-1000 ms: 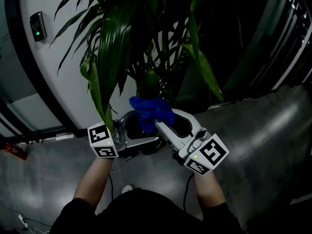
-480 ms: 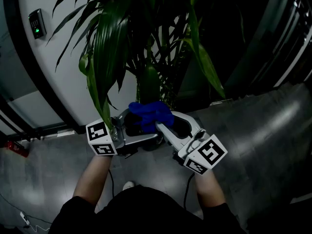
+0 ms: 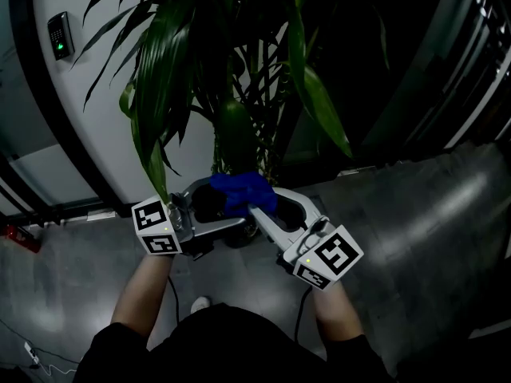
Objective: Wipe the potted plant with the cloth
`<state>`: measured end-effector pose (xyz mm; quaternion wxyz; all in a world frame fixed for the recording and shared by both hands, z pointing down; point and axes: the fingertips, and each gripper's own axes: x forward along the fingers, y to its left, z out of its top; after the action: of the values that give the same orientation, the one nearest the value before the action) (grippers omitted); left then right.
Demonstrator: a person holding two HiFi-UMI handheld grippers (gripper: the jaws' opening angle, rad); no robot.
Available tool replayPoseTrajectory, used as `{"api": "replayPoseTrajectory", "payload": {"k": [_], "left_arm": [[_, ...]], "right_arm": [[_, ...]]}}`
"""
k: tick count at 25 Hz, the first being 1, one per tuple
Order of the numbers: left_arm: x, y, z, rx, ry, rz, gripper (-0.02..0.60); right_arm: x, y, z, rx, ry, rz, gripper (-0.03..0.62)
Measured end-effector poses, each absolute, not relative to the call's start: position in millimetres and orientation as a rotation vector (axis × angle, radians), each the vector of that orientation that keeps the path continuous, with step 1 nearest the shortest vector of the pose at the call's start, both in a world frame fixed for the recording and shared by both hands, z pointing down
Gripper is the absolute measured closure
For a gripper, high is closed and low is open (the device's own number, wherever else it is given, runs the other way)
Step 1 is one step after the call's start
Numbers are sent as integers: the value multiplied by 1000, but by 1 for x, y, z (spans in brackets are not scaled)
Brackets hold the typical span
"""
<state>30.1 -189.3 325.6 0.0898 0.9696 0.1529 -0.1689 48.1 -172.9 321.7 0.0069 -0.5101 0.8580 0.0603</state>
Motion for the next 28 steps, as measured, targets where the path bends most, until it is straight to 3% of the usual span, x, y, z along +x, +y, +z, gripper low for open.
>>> {"api": "replayPoseTrajectory", "payload": {"k": [17, 28], "left_arm": [[108, -109, 330, 2886, 451, -470, 218], [117, -147, 322, 2825, 312, -494, 218]], "right_arm": [[138, -63, 300, -1708, 2545, 277, 482], [163, -54, 288, -1738, 2423, 333, 482]]}}
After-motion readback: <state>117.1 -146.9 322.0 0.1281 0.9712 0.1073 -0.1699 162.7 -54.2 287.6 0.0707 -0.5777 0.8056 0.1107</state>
